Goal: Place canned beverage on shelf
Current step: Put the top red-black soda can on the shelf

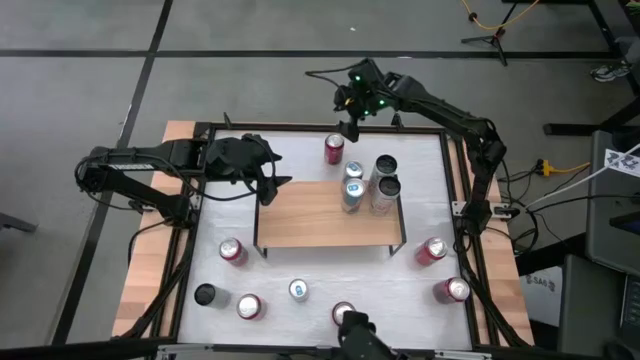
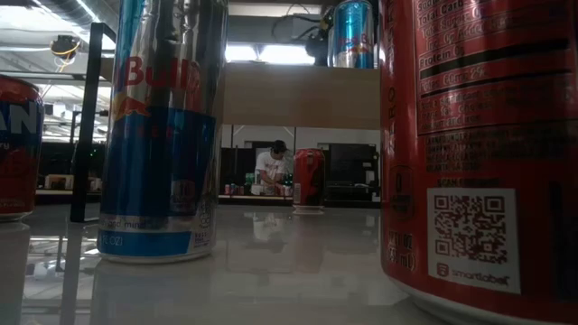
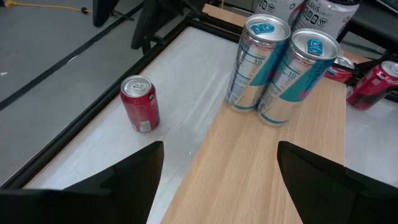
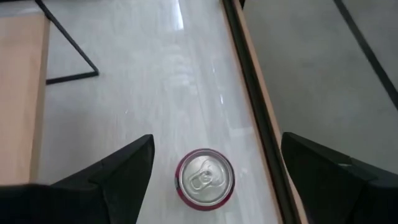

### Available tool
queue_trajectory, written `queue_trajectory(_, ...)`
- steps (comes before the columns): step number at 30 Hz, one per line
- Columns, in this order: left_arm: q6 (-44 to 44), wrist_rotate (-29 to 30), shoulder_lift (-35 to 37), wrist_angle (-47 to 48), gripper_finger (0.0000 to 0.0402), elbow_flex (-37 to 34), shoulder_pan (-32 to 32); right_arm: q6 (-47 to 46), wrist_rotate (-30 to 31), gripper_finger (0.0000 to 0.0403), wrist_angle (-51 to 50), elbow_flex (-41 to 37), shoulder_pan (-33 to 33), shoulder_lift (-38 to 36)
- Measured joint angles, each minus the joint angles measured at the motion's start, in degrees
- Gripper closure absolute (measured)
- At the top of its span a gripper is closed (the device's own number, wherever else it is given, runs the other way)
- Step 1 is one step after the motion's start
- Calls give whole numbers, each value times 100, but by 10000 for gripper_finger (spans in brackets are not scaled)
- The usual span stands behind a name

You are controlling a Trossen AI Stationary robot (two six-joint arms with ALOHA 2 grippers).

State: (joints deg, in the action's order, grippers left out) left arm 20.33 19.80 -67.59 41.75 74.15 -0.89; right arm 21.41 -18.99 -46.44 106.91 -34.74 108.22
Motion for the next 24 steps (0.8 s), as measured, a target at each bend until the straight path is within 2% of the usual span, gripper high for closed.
queue_trajectory(24, 5, -279, 0, 42, 95, 0, 4, 3, 102, 63, -265, 0, 68, 730)
